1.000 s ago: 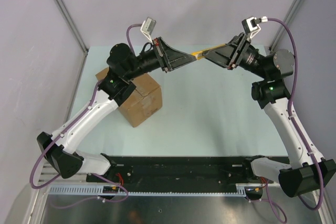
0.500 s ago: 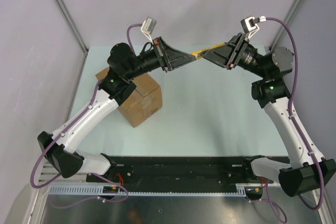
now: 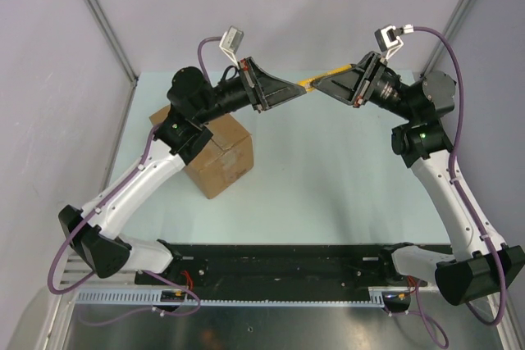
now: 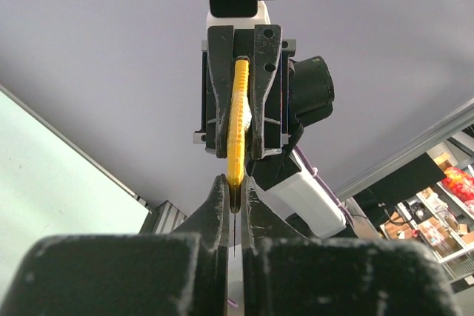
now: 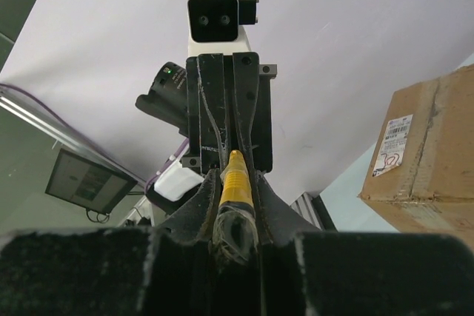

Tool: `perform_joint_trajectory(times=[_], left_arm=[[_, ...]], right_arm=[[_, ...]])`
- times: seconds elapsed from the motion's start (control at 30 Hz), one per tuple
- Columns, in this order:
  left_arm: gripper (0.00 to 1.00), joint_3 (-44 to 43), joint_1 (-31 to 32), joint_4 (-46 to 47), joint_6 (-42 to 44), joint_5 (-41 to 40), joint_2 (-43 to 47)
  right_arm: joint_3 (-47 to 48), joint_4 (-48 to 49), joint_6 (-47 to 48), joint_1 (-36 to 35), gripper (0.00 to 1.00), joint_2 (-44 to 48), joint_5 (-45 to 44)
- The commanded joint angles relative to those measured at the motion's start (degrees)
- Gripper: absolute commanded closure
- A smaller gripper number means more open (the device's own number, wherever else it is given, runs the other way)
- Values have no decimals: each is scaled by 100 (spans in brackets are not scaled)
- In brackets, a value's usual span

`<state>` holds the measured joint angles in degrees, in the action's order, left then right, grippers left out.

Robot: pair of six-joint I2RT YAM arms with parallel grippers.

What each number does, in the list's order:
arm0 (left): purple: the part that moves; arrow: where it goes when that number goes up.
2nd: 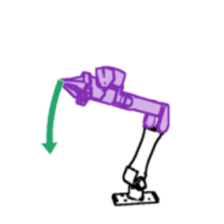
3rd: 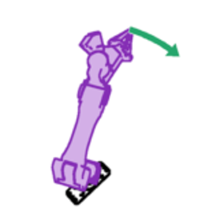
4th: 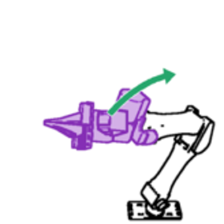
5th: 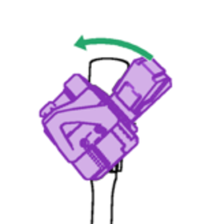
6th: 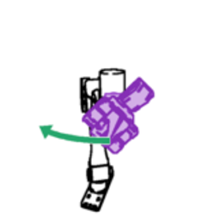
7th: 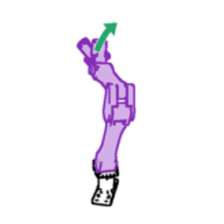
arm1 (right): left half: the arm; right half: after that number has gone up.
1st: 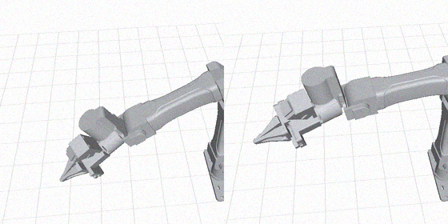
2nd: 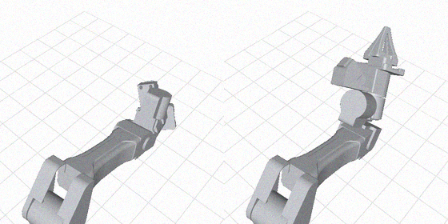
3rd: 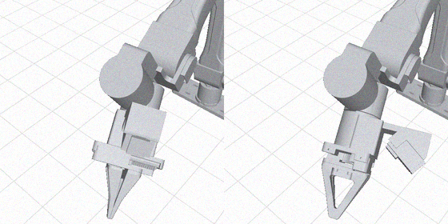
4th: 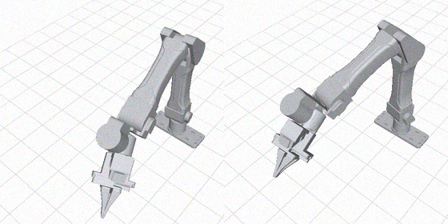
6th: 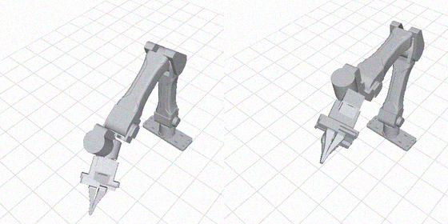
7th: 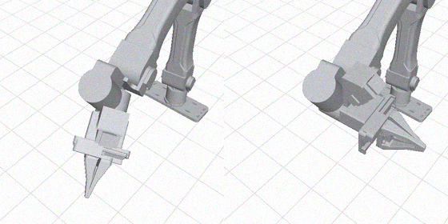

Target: Unpack the express box

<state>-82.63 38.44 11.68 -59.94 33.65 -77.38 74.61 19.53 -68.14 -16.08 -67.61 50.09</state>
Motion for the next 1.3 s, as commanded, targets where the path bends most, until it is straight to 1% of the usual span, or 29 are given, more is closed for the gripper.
perform_joint_trajectory(times=[0.0, 0.07, 0.1, 0.13, 0.17, 0.2, 0.3, 0.33, 0.47, 0.5, 0.57, 0.6, 0.7, 0.77, 0.83, 0.87, 0.9, 0.93, 0.97, 1.0, 1.03, 1.07, 1.1, 1.17, 1.2, 1.27], left_arm=[[100, -51, 6, 45, 158, 89, 118], [100, -69, -3, 45, 185, 142, 110], [100, -78, -11, 45, 211, 159, 118], [100, -78, -12, 45, 220, 168, 127], [100, -78, -29, 45, 229, 177, 136], [100, -69, -29, 45, 246, 186, 145], [100, -43, -38, 45, 272, 221, 171], [100, -43, -38, 45, 281, 230, 171], [100, -25, -55, 45, 290, 239, 180], [100, -16, -55, 45, 299, 256, 180], [100, 1, -64, 45, 299, 256, 197], [100, 62, -73, 19, 308, 195, 215], [100, 89, -82, 18, 325, 203, 198], [100, 89, -91, 18, 317, 230, 180], [100, 72, -91, 18, 325, 239, 154], [100, 72, -99, 18, 334, 239, 145], [100, 54, -99, 18, 378, 239, 127], [95, 19, -99, 18, 448, 273, 127], [60, -16, -91, 10, 518, 256, 145], [41, -16, -143, 1, 632, 239, 171], [27, -8, -187, 1, 685, 213, 232], [11, 27, -239, -8, 729, 204, 267], [6, 54, -414, -8, 791, 203, 303], [0, 202, -643, -17, 844, 273, 487], [0, 264, -940, -17, 922, 309, 548], [0, 509, -1284, -69, 993, 379, 793]], right_arm=[[265, 60, 152, -98, 100, 47, 19], [265, 69, 143, -106, 99, 55, 45], [265, 69, 134, -98, 77, 55, 71], [265, 86, 126, -98, 67, 47, 80], [265, 86, 108, -89, 61, 55, 80], [265, 130, 99, -89, 51, 73, 80], [265, 226, 73, -89, 45, 91, 54], [265, 253, 47, -80, 44, 91, 63], [265, 315, -6, -89, 46, 64, 63], [265, 323, -15, -80, 49, 64, 54], [265, 332, -15, -80, 51, 64, 36], [265, 384, -50, -97, 56, 55, 45], [265, 385, -33, -97, 63, 55, 45], [265, 350, -15, -98, 66, 64, 45], [273, 332, 2, -115, 84, 64, 45], [265, 297, 63, -124, 99, 73, 36], [265, 271, 125, -133, 100, 82, 28], [265, 236, 186, -141, 100, 90, 2], [265, 122, 309, -141, 100, 134, -51], [265, 52, 362, -141, 100, 134, -69], [265, -19, 415, -124, 100, 152, -95], [265, -150, 494, -98, 100, 152, -139], [265, -212, 547, -71, 100, 135, -157], [265, -414, 652, 7, 100, 143, -236], [265, -502, 801, 34, 100, 143, -271], [265, -826, 1029, 96, 100, 161, -385]])
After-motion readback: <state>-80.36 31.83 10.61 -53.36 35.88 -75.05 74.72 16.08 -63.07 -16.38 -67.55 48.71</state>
